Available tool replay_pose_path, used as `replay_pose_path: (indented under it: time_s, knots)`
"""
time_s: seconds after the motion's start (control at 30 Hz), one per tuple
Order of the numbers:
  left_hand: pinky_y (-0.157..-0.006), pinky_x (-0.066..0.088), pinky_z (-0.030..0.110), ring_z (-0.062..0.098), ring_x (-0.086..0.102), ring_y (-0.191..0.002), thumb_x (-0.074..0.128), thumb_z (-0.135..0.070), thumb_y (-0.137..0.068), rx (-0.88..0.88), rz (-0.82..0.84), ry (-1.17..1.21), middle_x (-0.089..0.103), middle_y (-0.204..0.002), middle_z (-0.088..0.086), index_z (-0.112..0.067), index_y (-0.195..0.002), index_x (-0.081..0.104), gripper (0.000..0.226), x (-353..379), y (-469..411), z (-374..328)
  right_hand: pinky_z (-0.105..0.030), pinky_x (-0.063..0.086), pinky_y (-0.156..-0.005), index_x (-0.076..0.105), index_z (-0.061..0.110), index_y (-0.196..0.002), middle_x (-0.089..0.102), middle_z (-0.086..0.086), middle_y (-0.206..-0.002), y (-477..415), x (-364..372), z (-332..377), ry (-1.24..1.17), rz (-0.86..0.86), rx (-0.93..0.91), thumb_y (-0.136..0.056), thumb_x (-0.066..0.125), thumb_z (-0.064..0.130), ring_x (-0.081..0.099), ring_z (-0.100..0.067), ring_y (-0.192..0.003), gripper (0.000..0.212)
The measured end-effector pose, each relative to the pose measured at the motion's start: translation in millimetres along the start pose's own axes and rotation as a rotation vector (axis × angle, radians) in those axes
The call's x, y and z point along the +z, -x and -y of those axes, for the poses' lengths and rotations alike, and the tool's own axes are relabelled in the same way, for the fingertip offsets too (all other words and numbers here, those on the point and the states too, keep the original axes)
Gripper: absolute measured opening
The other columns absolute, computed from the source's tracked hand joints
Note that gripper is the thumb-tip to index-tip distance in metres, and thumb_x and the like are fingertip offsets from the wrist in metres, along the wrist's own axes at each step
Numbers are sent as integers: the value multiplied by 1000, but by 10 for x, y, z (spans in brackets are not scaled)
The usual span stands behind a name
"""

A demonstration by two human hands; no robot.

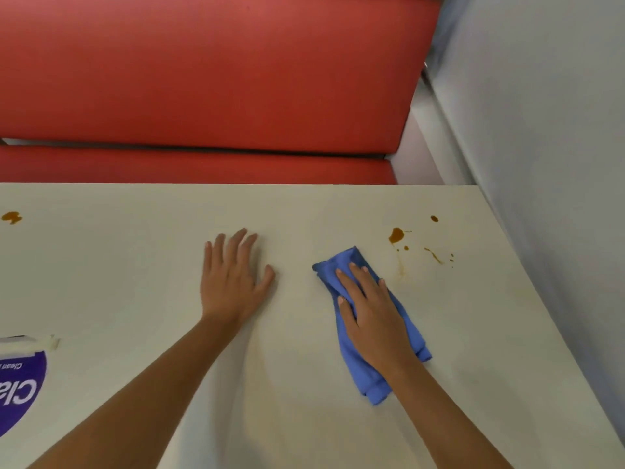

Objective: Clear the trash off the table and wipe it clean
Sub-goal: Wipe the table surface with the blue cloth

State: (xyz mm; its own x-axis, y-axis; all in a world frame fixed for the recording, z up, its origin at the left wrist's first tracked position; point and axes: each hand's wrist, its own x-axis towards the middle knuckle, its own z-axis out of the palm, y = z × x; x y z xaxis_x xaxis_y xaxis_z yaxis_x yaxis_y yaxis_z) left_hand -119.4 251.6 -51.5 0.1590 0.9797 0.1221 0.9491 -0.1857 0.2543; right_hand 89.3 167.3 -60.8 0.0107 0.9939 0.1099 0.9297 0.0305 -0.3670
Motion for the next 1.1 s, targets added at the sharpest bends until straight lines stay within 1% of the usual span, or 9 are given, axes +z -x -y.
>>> replay_pose_path:
  time_s: [0.1, 0.2, 0.27, 0.4, 0.53, 0.77, 0.87, 1.03, 1.1]
  knots:
    - [-116, -4, 39, 29, 6, -144, 5, -63, -74, 64, 78, -9, 17, -156, -2, -25, -147, 23, 84, 75, -155, -247, -44, 36, -100, 51, 14, -130, 51, -10, -136, 31, -75, -144, -30, -80, 40, -92, 32, 31, 41, -22, -126, 46]
    - [-116, -4, 40, 27, -3, -145, -1, -66, -71, 106, 134, -38, 4, -157, -7, -32, -148, 10, 86, 187, -277, -294, -41, 36, -98, 53, 13, -128, 52, -10, -134, 18, -99, -126, -32, -93, 78, -91, 34, 30, 48, -28, -124, 46]
    - [-117, -2, 40, 25, -3, -145, -1, -67, -71, 95, 143, -50, 5, -157, -9, -34, -148, 10, 84, 246, -305, -269, -44, 34, -102, 48, 18, -133, 47, -8, -139, 15, -63, -96, -14, -75, 66, -91, 35, 35, 45, -28, -128, 48]
    - [-116, -1, 38, 23, -2, -145, 1, -68, -74, 83, 111, -65, 7, -157, -10, -36, -147, 13, 80, 300, -307, -279, -37, 11, -114, 35, 31, -141, 31, -1, -150, -149, -24, -121, -90, 37, 23, -90, 30, 50, 23, -20, -140, 54]
    - [-117, -1, 38, 22, -1, -145, 6, -68, -76, 74, 100, -47, 10, -156, -11, -37, -146, 16, 78, 302, -312, -270, -39, 18, -114, 47, 22, -134, 40, -4, -145, -591, -43, -317, -112, 15, 0, -89, 28, 43, 33, -23, -136, 54]
    - [-116, -4, 36, 20, -3, -145, 6, -69, -77, 75, 99, -46, 10, -156, -12, -38, -146, 18, 76, 278, -305, -284, -29, 10, -114, 39, 21, -139, 31, -1, -150, -825, -220, -834, -173, -42, 154, -97, 43, 19, 22, -17, -141, 43]
    - [-117, -3, 37, 20, -2, -145, 7, -68, -78, 77, 92, -39, 11, -156, -11, -36, -146, 19, 76, 282, -313, -290, -28, 19, -111, 40, 20, -138, 30, 1, -150, -598, -298, -889, -215, -89, 265, -97, 42, 17, 21, -17, -141, 41]
    - [-117, -3, 33, 19, 2, -145, 11, -70, -75, 12, 58, 1, 11, -157, 1, -15, -148, 17, 91, 288, -299, -304, -38, 24, -113, 43, 20, -137, 29, 0, -151, -453, -241, -618, -143, -84, 232, -96, 44, 15, 20, -19, -141, 41]
    - [-117, -4, 32, 20, 3, -145, 12, -71, -73, -16, 51, 9, 11, -157, 7, -12, -147, 18, 95, 289, -290, -319, -38, 25, -113, 46, 22, -135, 32, -3, -149, -502, -172, -440, -132, -62, 178, -96, 41, 23, 24, -23, -139, 39]
